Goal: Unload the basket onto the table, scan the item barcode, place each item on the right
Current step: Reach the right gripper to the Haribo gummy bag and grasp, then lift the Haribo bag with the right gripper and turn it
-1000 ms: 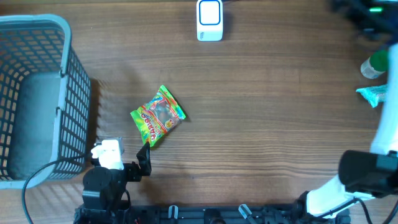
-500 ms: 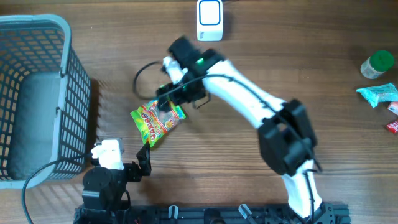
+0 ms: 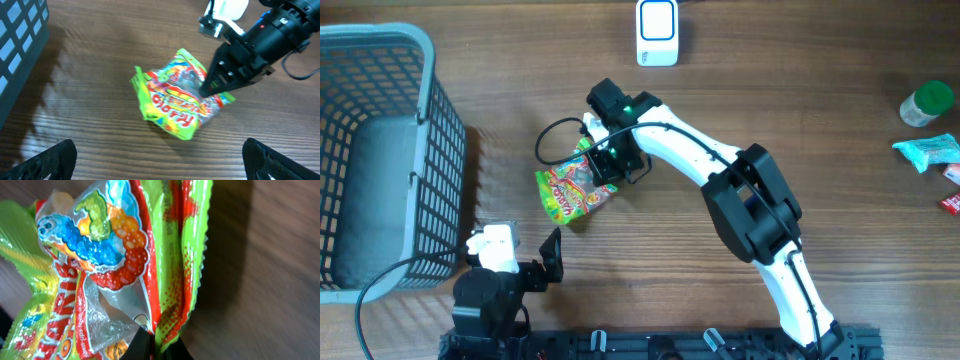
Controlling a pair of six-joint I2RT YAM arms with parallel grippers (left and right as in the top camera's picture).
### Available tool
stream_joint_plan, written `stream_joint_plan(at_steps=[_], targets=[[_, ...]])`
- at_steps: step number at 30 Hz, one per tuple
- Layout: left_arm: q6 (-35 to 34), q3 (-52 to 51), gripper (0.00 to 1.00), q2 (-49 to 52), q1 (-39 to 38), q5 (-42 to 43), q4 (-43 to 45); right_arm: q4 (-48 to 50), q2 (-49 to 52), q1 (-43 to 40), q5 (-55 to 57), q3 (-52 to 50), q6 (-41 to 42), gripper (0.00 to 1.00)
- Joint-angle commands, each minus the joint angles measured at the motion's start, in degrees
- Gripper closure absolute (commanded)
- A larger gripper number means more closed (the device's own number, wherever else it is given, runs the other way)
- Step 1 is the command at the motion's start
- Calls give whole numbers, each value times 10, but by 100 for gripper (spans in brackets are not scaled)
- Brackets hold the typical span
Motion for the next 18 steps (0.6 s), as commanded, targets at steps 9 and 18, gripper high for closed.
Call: stream_joint_plan(at_steps=[9,18], targets=[[-3,-3,0,-4,-3,5,1,-249,-32,-240,-2,59,185,84],[-3,-3,0,-4,-3,5,1,-276,-86,-256,77,59,119,0]])
